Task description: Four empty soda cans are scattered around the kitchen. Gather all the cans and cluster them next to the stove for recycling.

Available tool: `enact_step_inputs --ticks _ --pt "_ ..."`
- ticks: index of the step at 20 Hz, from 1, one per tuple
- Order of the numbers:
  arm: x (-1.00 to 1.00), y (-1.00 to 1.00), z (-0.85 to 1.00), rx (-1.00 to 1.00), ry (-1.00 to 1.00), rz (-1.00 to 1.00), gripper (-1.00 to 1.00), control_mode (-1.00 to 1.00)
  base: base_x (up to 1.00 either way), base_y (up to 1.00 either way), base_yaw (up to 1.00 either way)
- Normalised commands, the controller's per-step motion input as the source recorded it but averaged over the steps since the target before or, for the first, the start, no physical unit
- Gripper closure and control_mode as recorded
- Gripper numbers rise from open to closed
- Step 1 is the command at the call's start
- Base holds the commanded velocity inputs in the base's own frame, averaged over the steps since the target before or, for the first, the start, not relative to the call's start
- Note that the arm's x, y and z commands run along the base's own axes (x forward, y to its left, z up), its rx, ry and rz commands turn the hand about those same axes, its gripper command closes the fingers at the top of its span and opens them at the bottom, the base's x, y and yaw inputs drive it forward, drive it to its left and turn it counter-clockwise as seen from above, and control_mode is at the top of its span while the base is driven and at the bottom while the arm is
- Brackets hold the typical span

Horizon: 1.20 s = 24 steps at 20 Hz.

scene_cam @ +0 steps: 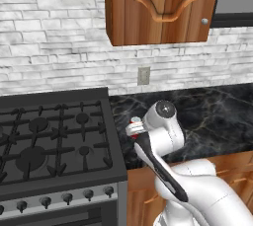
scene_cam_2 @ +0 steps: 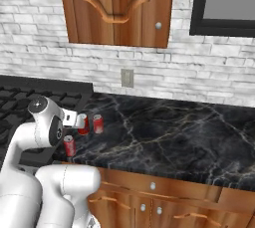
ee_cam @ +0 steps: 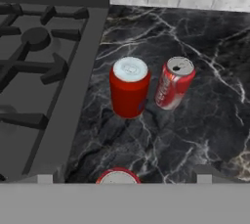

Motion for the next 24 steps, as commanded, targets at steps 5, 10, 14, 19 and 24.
enact_step_inputs --ticks 5,10,14,19,24 --pt "-0.44 0.0 0.29 0.19 0.0 0.03 -1.0 -1.0 0.0 0.0 0.0" --pt "-0.92 0.0 0.48 0.07 0.0 0.02 -1.0 -1.0 0.0 0.0 0.0" --pt "-1.0 -0.01 0.49 0.01 0.0 0.0 -1.0 -1.0 0.0 0.0 0.0" --pt "-0.98 -0.19 0.31 0.03 0.0 0.0 -1.0 -1.0 0.0 0.0 0.0" --pt "-0.74 -0.11 0.0 0.0 0.0 0.0 -1.0 -1.0 0.0 0.0 0.0"
